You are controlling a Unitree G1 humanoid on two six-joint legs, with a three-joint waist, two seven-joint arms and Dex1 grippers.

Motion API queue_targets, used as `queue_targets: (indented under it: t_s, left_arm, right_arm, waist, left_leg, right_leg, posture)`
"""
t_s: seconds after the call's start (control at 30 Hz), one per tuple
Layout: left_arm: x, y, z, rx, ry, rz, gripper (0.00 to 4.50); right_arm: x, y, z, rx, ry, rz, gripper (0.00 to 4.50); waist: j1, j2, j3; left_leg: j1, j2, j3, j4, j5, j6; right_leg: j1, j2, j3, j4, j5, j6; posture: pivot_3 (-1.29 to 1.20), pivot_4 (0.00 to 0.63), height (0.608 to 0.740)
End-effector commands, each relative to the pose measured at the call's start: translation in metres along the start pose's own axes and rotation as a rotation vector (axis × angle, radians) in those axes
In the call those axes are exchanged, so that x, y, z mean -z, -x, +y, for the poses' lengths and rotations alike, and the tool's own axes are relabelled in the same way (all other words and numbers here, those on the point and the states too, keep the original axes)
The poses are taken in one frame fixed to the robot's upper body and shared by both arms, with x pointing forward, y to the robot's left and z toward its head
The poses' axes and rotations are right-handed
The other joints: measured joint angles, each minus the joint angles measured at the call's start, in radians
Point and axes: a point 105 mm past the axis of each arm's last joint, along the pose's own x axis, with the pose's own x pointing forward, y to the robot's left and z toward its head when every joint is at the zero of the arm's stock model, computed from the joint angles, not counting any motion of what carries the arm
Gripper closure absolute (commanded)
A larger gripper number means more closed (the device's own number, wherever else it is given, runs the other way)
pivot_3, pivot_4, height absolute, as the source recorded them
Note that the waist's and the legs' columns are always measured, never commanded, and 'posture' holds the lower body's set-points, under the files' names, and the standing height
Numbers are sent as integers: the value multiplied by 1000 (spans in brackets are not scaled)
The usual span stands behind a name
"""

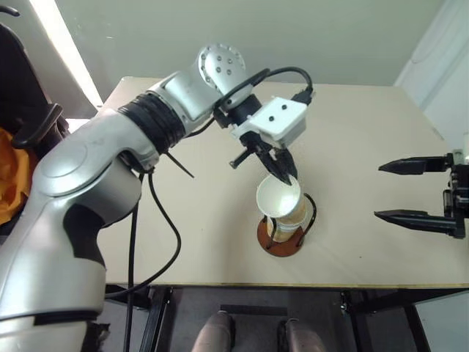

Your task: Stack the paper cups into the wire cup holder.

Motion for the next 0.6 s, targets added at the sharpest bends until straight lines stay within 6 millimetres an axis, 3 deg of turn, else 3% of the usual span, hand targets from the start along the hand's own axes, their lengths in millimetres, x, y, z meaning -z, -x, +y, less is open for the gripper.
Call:
queue_targets:
  t_s: [0.03, 0.17, 0.47, 0.6]
  left_arm:
    - [-13, 6, 3, 20, -52, -7, 2869]
    - [-12, 6, 4, 13, -74, 1, 1503]
    - [-8, 8, 12, -33, -60, -2, 1503]
    - [-8, 18, 17, -105, -22, -43, 1503]
  right_arm:
    - [-9, 4, -1, 33, 57, 0, 0]
    - [-9, 4, -1, 33, 59, 1, 0]
    - [-8, 1, -5, 35, 62, -2, 0]
    - [-5, 0, -11, 45, 65, 2, 0]
  waist:
    - [0, 0, 0]
    - [0, 0, 0]
    - [2, 0, 0]
    - [2, 0, 0]
  left_leg:
    - [0, 0, 0, 0, 0, 0]
    - [0, 0, 0, 1, -1, 1]
    - [0, 0, 0, 2, -1, 1]
    - [0, 0, 0, 2, -1, 1]
  right_leg:
    - [0, 0, 0, 0, 0, 0]
    - [1, 0, 0, 0, 0, 0]
    - [1, 0, 0, 0, 0, 0]
    - [1, 0, 0, 0, 0, 1]
  posture:
    - [0, 150, 740]
    - [0, 150, 740]
    - [0, 150, 740]
    - [0, 150, 740]
